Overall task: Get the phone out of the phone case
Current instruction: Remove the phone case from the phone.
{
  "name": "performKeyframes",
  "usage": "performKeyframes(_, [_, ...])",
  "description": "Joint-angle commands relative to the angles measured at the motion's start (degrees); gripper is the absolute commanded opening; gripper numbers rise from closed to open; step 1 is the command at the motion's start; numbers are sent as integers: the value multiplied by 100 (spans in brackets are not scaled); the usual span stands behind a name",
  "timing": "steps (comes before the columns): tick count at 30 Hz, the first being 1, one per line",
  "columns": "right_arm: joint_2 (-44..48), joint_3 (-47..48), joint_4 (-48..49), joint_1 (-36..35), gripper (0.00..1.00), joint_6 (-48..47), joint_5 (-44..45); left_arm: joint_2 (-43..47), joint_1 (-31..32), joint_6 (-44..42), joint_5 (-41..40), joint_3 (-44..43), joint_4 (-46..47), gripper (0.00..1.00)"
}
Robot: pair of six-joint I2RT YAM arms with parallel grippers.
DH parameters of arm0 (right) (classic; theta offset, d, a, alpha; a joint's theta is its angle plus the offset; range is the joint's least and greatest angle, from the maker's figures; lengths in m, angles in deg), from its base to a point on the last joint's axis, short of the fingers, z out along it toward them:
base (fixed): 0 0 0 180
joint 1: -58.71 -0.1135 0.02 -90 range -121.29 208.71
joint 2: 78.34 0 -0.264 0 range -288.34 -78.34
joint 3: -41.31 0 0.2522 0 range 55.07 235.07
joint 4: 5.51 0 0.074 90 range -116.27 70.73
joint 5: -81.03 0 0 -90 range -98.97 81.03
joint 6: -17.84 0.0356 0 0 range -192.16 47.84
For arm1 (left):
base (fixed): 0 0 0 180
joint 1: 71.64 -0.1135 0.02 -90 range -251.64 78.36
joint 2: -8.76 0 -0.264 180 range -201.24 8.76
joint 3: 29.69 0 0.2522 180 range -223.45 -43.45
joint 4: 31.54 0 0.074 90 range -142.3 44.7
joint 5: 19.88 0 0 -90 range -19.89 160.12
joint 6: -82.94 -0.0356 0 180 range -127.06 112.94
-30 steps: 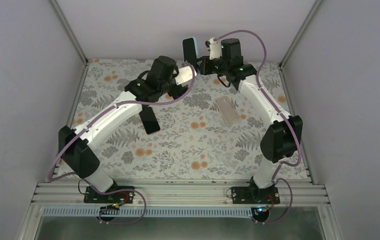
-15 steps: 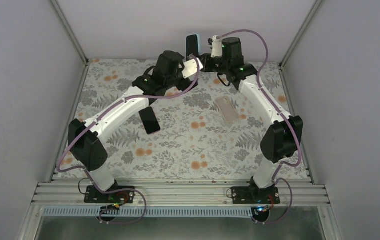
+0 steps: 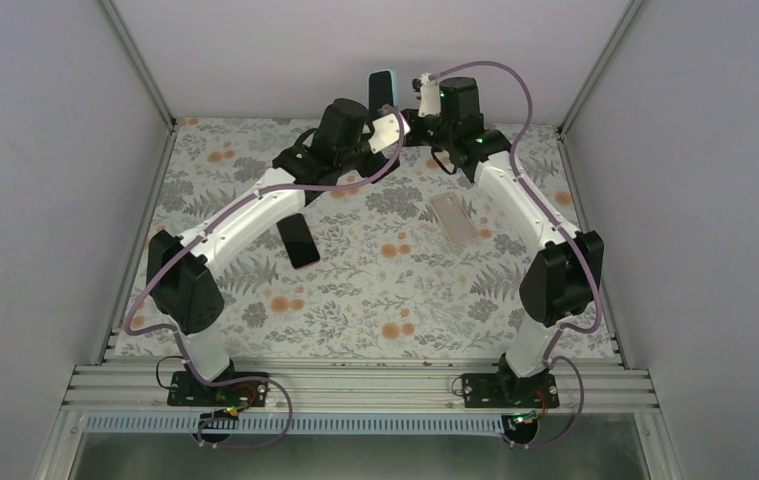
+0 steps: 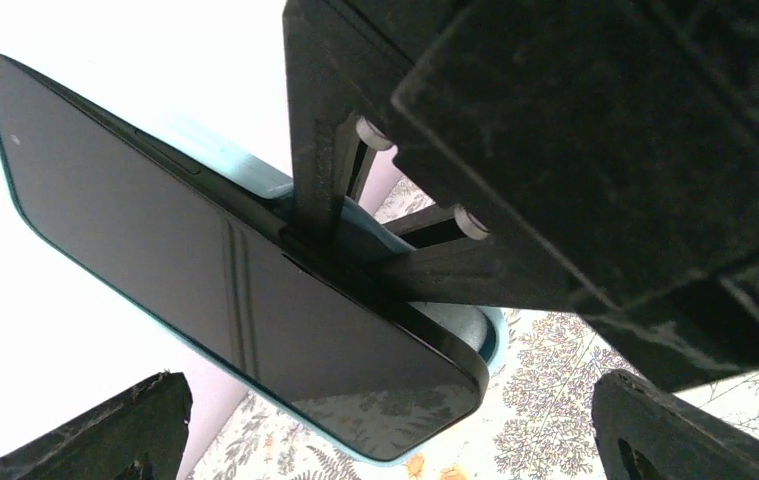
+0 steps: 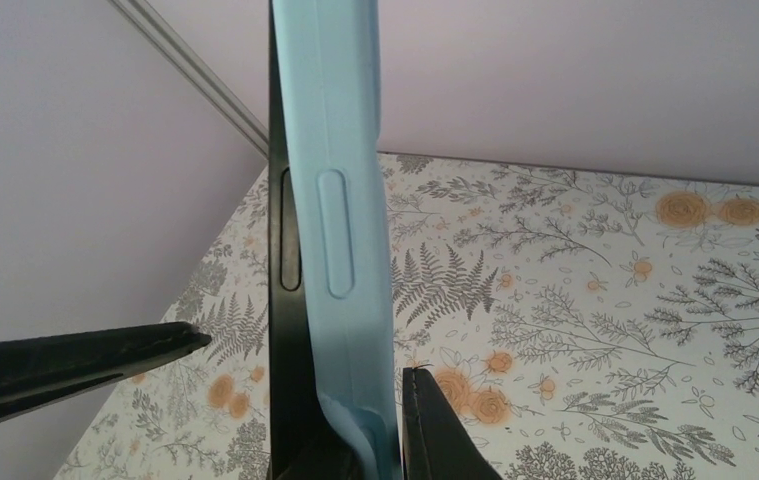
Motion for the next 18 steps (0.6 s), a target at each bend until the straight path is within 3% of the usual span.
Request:
performKeyframes(1, [406, -52, 581, -58, 3, -34, 5, -56, 4, 139, -50, -258, 47, 98])
performKeyframes(18, [506, -250, 741, -95, 3, -87, -21, -26, 5, 73, -429, -153, 192, 94])
